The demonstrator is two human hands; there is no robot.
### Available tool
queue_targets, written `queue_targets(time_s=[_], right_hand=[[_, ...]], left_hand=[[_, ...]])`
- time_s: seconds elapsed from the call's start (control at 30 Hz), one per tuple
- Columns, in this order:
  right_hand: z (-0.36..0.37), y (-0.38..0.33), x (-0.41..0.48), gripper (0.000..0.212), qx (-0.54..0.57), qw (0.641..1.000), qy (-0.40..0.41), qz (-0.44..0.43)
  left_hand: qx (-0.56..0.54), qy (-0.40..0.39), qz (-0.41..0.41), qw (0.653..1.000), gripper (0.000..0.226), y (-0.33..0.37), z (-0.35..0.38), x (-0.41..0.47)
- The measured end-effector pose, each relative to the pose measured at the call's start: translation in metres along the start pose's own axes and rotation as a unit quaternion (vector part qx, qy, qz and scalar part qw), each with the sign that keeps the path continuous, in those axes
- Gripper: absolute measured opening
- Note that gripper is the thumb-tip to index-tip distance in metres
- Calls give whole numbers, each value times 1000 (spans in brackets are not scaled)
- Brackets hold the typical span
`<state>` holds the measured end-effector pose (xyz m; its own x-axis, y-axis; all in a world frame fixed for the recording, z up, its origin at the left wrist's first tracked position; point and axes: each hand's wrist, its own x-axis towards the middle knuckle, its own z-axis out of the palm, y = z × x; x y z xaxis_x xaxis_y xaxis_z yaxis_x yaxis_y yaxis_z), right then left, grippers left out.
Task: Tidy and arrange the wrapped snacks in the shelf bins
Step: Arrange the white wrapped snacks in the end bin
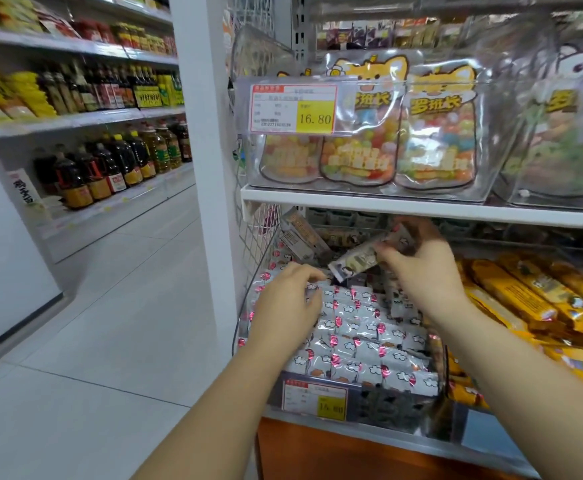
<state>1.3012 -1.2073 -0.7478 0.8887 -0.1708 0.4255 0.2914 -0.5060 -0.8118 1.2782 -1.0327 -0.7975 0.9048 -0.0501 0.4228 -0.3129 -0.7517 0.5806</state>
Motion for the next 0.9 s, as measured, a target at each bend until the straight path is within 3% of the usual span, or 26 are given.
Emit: queue_targets(time_s=[0.23,0.4,0.5,0.7,0.9], right_hand=[[27,10,16,36,-17,1000,0,3],[30,13,26,38,-79,996,-36,18],[27,8,29,38,-116,989,-87,9],[41,-2,36,37,-218,956,-192,-37],[61,11,34,37,-333,899,-278,-57]], left_hand=[[128,-59,-77,987,28,-10,19,56],[219,-89,8,972,34,-22,27,73],[275,-79,3,958,33,-35,32,77],[248,-80,-22,965,31,-47,34,78],[163,-90,-5,983,38,-49,28,76]])
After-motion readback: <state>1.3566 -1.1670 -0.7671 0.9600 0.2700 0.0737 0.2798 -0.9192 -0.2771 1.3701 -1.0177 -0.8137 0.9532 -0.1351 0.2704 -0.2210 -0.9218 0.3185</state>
